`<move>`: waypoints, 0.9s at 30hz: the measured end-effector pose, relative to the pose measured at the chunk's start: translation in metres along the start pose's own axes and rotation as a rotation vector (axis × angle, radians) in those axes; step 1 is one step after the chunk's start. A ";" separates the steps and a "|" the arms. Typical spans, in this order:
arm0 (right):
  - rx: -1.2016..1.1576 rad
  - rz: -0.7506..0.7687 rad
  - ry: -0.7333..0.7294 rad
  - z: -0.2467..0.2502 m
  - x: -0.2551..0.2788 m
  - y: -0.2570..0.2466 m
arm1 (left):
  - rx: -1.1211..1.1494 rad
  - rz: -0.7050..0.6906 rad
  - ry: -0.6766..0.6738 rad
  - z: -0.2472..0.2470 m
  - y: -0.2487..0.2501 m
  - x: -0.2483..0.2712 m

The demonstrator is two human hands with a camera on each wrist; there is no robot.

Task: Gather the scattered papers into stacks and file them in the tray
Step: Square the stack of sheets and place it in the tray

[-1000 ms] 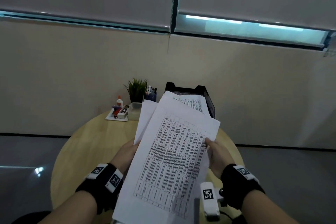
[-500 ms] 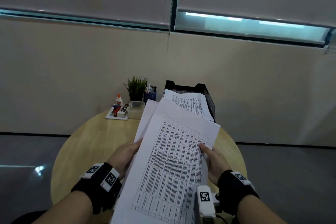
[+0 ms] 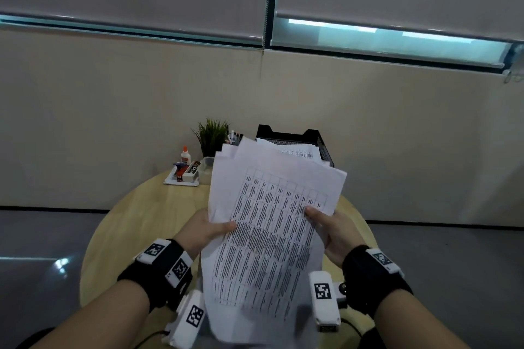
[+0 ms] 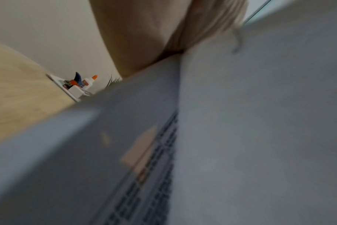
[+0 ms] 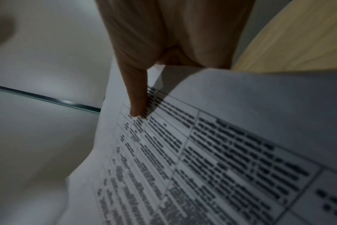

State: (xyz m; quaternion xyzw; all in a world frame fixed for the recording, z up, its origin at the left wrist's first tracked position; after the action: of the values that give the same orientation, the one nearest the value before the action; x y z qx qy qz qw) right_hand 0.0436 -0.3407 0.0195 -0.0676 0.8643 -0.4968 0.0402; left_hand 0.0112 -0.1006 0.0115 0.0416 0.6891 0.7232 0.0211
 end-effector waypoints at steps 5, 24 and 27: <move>0.051 0.228 -0.045 -0.039 0.002 -0.062 | 0.082 -0.139 0.207 0.013 0.039 -0.008; 0.277 0.192 0.122 -0.021 0.010 -0.024 | 0.141 -0.118 0.396 0.013 0.015 -0.008; 0.315 0.191 0.099 -0.018 0.010 -0.025 | 0.133 -0.108 0.370 0.015 0.008 -0.008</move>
State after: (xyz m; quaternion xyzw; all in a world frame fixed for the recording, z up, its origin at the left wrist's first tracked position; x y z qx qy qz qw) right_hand 0.0330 -0.3391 0.0505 0.0464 0.7793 -0.6226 0.0546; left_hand 0.0210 -0.0866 0.0196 -0.1274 0.7287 0.6692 -0.0700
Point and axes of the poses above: each hand's wrist, its own x-axis away from the middle knuckle, its own z-axis out of the back of the hand, y = z × x, the point moved 10 cm from there along -x, towards the middle knuckle, and after that the axes turned 6 degrees about -x, right-handed, at the moved point
